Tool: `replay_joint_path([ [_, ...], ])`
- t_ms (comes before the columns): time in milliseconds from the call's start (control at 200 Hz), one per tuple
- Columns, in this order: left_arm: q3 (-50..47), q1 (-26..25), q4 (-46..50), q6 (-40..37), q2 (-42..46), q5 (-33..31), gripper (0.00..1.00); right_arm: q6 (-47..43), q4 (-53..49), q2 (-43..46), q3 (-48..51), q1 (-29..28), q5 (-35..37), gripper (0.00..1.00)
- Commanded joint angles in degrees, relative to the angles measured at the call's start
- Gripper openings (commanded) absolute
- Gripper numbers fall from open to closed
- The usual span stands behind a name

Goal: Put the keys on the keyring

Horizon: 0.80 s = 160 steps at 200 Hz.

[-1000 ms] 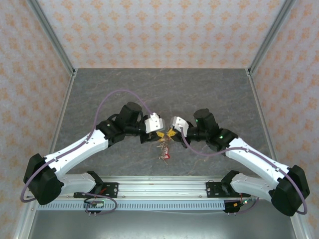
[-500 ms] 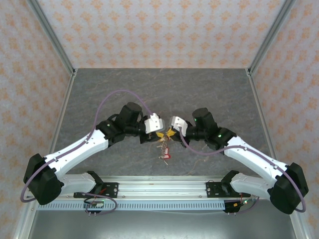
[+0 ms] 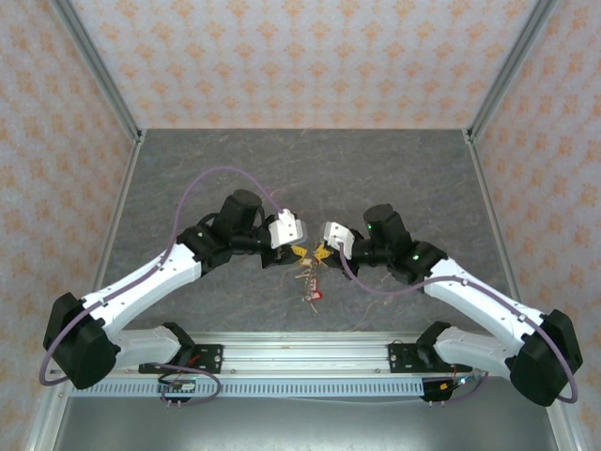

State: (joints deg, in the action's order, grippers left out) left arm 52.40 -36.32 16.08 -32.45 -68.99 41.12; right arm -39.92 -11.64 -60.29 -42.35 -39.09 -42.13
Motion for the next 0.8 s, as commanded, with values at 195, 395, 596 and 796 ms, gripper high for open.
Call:
replay_joint_path([
  [195,1.1,0.15,1.32,-0.14,-1.93,6.3,0.34,-1.47,3.42,2.05,-1.01,-0.29,-2.61,0.0],
  [395,2.83,0.08,2.97,-1.08,-3.72,8.25,0.34,-0.95,5.27,1.68,-0.52,-0.31,-3.13,0.0],
  [596,4.53,-0.03,4.03,-1.91,-5.09,8.44,0.3,-0.77,5.67,1.06,-0.9,-0.32,-3.97,0.0],
  [796,5.25,-0.25,5.25,-2.66,-6.03,8.12,0.13,-0.25,6.4,0.61,-1.03,-0.32,-4.29,0.0],
])
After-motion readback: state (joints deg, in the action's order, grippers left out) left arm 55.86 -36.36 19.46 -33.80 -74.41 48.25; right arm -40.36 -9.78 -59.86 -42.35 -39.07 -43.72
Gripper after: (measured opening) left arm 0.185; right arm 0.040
